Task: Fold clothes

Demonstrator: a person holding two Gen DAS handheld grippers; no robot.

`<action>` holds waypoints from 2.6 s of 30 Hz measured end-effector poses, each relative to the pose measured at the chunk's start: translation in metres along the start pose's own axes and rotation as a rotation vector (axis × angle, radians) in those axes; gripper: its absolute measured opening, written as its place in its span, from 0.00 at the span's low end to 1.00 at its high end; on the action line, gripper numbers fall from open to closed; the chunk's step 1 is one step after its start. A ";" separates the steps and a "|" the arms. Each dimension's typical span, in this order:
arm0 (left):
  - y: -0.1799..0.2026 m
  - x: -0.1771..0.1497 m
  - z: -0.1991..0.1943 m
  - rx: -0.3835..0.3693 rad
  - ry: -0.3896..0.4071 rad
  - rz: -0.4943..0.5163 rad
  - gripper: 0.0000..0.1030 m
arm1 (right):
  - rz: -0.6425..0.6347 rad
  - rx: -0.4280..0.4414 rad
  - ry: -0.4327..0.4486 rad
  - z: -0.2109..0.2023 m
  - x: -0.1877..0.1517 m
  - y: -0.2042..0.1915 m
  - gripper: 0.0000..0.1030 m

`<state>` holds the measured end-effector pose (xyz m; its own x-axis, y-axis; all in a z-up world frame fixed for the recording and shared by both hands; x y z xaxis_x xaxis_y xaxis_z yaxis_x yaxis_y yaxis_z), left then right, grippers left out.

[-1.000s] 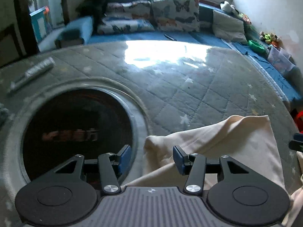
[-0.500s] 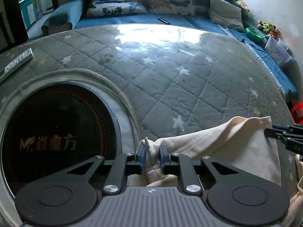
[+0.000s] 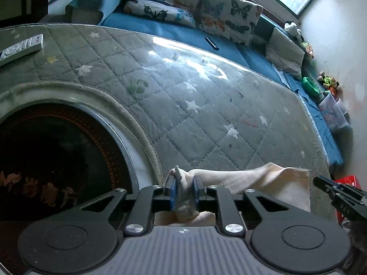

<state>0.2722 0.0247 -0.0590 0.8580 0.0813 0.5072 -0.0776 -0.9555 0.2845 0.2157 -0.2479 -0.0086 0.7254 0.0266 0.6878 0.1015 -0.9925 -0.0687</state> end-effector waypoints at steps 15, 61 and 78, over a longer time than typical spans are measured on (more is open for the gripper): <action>0.068 -0.129 -0.099 -0.235 -0.013 0.443 0.41 | -0.307 0.391 -0.128 -0.126 -0.123 -0.128 0.22; 0.124 -0.181 -0.091 -0.339 0.065 0.625 0.10 | -0.247 0.273 -0.131 -0.148 -0.196 -0.113 0.18; 0.156 -0.215 -0.065 -0.399 0.000 0.669 0.25 | 0.233 -0.101 -0.005 -0.135 -0.125 0.090 0.39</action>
<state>0.0422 -0.1232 -0.0706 0.5642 -0.4764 0.6743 -0.7558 -0.6269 0.1893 0.0425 -0.3568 -0.0033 0.7249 -0.2037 0.6580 -0.1370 -0.9788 -0.1521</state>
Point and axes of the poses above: each gripper's, at about its wrist camera, not at the fingertips, and z roughly the way its jaws point, y to its right, x to its top, the point moved 9 cm from there along z, roughly the way its jaws point, and after that the axes turned 7 degrees about z, right-handed, at the moved point
